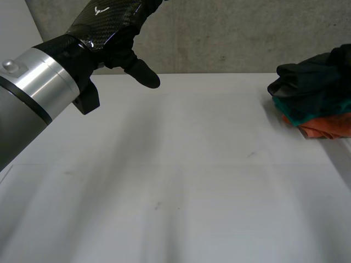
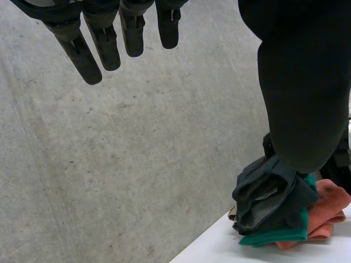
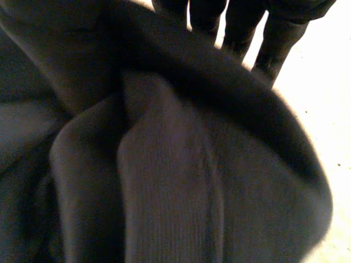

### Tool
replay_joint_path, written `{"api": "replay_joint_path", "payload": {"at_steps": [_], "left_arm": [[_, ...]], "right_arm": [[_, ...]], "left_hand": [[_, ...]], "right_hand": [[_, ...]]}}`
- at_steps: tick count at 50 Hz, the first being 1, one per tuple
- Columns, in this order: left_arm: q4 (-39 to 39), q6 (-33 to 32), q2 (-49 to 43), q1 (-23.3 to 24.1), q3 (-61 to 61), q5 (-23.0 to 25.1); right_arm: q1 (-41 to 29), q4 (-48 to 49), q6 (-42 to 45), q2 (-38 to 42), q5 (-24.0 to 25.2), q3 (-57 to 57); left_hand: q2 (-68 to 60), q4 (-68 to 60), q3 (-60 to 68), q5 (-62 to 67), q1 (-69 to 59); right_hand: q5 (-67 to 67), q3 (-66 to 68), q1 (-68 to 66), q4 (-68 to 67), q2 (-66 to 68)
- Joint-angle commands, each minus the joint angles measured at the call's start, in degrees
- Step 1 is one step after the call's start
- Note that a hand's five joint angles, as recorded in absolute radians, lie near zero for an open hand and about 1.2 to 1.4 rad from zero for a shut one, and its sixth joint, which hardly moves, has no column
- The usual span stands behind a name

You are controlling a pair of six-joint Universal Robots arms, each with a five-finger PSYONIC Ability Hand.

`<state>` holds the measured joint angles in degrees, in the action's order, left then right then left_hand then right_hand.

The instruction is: Fold the laundry.

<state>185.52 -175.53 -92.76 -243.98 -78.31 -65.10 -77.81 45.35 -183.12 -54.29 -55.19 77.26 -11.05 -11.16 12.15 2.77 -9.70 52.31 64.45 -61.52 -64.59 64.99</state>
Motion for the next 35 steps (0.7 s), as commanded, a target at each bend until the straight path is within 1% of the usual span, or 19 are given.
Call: {"api": "replay_joint_path", "payload": {"at_steps": [1,4,9,12,15,16,19,20,24,27,30,35], "left_arm": [[0.4,0.0,-1.1,2.0,0.1,0.6],[0.5,0.5,-0.9,1.7,0.2,1.2],[0.5,1.6,-0.8,1.1,0.2,1.4],[0.5,2.4,-0.8,0.9,0.3,1.4],[0.7,2.9,-0.7,0.7,0.2,1.3],[1.0,3.1,-0.6,0.6,0.1,1.3],[1.6,3.2,-0.6,0.4,0.0,1.3],[2.0,3.3,-0.6,0.3,-0.1,1.2],[2.7,3.4,-0.7,0.2,-0.4,1.1],[3.1,3.4,-0.8,0.2,-0.5,1.1],[3.4,3.4,-0.8,0.3,-0.7,1.2],[3.6,3.4,-1.0,0.6,-0.7,1.4]], "right_arm": [[0.0,0.4,6.9,2.0,-6.2,-1.1],[-0.3,0.3,8.4,1.8,-8.4,-1.4],[-1.3,0.5,8.7,1.7,-8.2,-3.0],[-2.7,0.8,9.0,1.7,-8.4,-6.0],[-3.6,1.6,8.6,2.3,-8.7,-11.9],[-3.9,1.6,8.6,3.2,-9.0,-16.0],[-4.0,1.5,8.5,5.4,-10.1,-22.0],[-3.9,1.4,8.2,7.4,-11.3,-25.6],[-3.2,0.4,8.4,11.9,-14.3,-31.5],[-2.3,-0.4,8.5,13.8,-14.9,-31.5],[-0.4,-1.6,9.2,15.1,-14.3,-28.6],[1.8,-0.1,13.0,14.8,-11.6,-18.5]], "left_hand": [[1.1,1.2,-2.1,-2.8,-0.3],[1.1,1.2,-2.1,-2.8,-0.3],[1.1,1.2,-2.1,-2.8,-0.3],[1.1,1.2,-2.1,-2.8,-0.3],[1.1,1.2,-2.1,-2.8,-0.3],[1.1,1.2,-2.1,-2.8,-0.3],[1.1,1.2,-2.1,-2.8,-0.3],[1.1,1.2,-2.1,-2.8,-0.3],[1.1,1.2,-2.1,-2.8,-0.3],[1.1,1.2,-2.1,-2.8,-0.3],[1.1,1.2,-2.1,-2.8,-0.3],[1.1,1.2,-2.1,-2.8,-0.3]], "right_hand": [[17.7,15.5,-18.5,-15.4,15.0],[17.7,15.5,-18.5,-15.4,15.0],[17.7,15.5,-18.5,-15.4,15.0],[17.7,15.5,-18.5,-15.4,15.0],[17.7,15.5,-18.5,-15.4,15.0],[17.7,15.5,-18.5,-15.4,15.0],[17.7,15.5,-18.5,-15.4,15.0],[17.7,15.5,-18.5,-15.4,15.0],[17.7,15.5,-18.5,-15.4,15.0],[17.7,15.5,-18.5,-15.4,15.0],[17.7,15.5,-18.5,-15.4,15.0],[17.7,15.5,-18.5,-15.4,15.0]]}}
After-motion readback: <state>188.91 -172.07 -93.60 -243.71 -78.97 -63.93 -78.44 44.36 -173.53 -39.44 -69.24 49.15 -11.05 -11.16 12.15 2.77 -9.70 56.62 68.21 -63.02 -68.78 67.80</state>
